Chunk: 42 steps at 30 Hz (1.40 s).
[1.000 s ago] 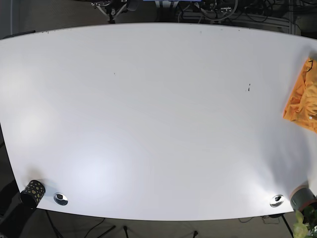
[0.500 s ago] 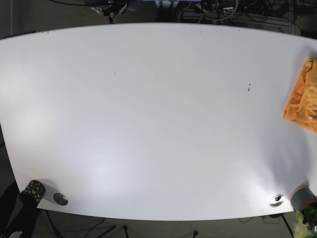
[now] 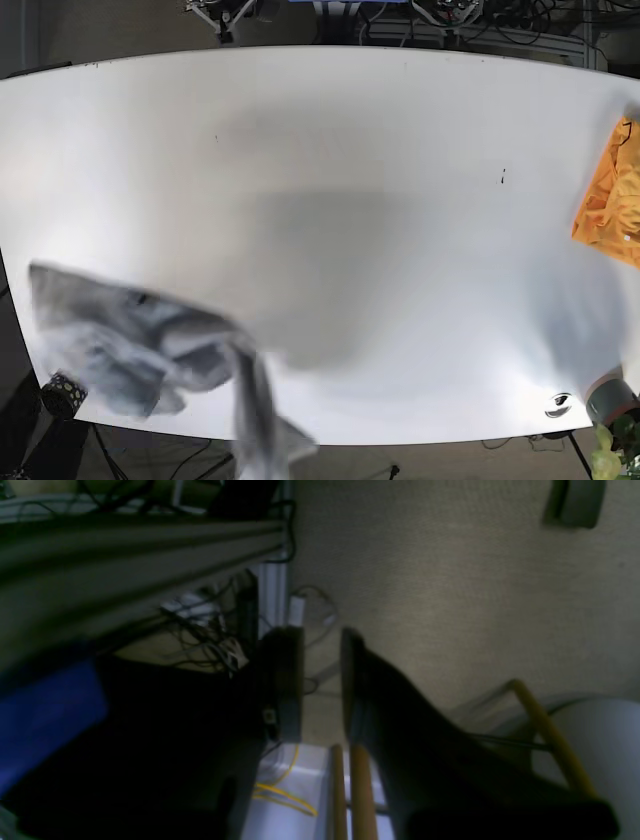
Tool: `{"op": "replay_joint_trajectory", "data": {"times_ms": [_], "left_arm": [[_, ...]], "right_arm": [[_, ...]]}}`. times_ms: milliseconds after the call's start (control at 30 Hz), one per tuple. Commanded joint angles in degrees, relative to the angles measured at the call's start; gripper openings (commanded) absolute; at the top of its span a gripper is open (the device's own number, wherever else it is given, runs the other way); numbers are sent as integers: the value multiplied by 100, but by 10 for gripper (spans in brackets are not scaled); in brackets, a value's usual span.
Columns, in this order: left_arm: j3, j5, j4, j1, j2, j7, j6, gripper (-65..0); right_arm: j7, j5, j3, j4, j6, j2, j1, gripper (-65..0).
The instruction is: Fold the T-shirt properly
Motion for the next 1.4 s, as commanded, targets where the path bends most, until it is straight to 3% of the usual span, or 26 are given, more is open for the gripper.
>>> {"op": "replay_joint_trajectory", "data": {"times_ms": [0, 333, 600, 1133, 1367], "left_arm": [[4, -7, 376, 176, 14, -57, 20, -139], [4, -16, 1361, 826, 23, -31, 20, -139], [12, 2, 3207, 1943, -4, 145, 11, -139], [-5, -16, 6917, 4211, -153, 303, 11, -139], [-23, -16, 8280, 4703, -250, 303, 11, -139]], "right_arm": [[52, -2, 19, 482, -12, 45, -254, -526], [52, -2, 28, 1511, 24, 45, -1168, -526], [43, -2, 511, 2952, 41, 45, -2416, -526], [35, 7, 784, 6038, 41, 36, -4966, -526], [35, 16, 872, 7102, 32, 27, -5757, -526]]}}
